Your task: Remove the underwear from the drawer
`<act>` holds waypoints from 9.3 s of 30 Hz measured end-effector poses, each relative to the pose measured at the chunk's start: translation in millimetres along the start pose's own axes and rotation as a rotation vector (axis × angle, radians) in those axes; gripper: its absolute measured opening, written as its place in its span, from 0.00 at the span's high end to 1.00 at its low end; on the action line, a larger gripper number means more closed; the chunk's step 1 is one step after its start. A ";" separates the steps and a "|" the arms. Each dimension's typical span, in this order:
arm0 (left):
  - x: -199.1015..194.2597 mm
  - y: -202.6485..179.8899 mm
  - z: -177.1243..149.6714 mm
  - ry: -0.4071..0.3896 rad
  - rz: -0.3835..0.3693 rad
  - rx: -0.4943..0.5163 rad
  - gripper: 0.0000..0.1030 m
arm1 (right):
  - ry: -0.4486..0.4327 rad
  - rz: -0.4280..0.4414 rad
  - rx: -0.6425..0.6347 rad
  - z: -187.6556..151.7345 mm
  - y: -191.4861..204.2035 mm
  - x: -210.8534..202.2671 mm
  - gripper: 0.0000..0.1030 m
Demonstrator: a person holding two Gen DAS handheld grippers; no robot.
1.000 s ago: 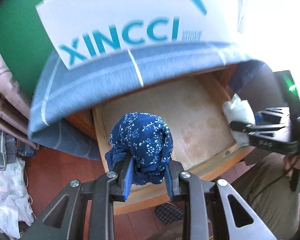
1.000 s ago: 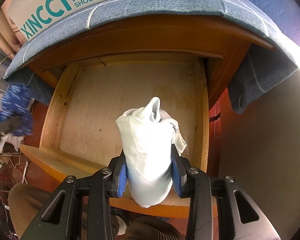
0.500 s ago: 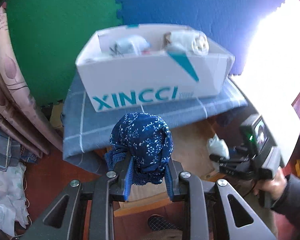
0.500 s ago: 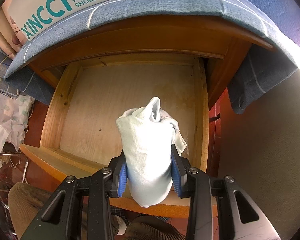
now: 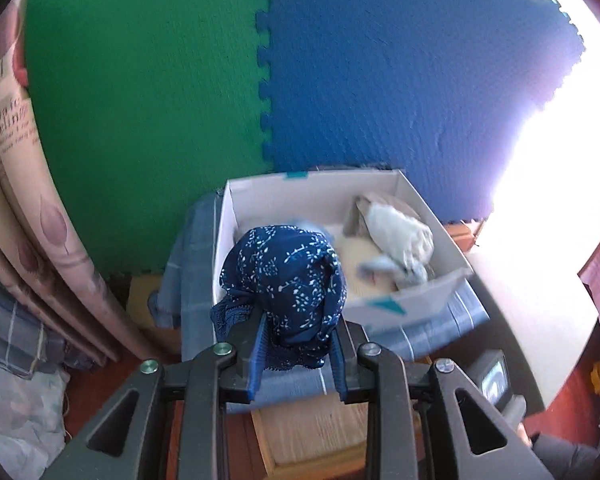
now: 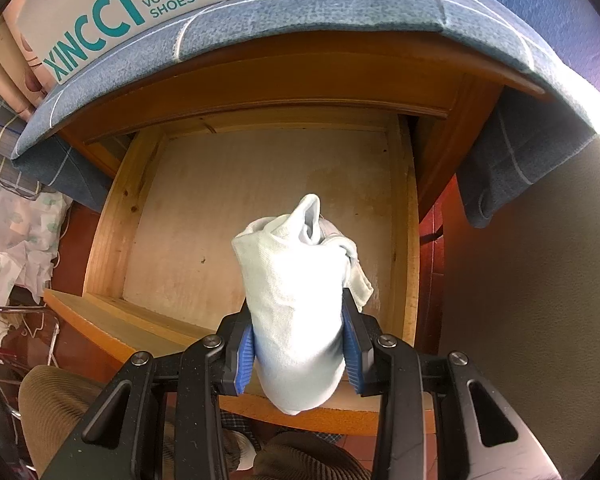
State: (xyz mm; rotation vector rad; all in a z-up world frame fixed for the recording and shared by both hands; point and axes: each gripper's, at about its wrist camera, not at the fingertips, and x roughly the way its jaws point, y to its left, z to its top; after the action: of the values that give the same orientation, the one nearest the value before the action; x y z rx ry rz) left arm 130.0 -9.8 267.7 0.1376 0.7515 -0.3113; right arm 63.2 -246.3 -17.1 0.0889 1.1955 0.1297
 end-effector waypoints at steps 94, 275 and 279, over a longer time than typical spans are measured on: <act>67.6 -10.7 -208.1 0.070 0.251 -0.272 0.39 | -0.010 -0.041 -0.030 0.4 2.9 -0.4 0.65; 83.3 -20.1 -254.2 0.118 0.264 -0.290 0.39 | -0.381 -0.148 -0.069 -5.7 37.7 -129.6 0.00; 79.6 -27.5 -255.6 0.124 0.263 -0.261 0.39 | -0.330 -0.136 -0.073 -24.1 41.3 -107.4 0.00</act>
State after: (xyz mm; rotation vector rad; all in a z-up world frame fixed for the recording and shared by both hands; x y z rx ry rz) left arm 10.0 5.6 27.3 0.0079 0.8793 0.0466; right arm -0.1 -221.3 78.8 -0.0345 0.8632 0.0372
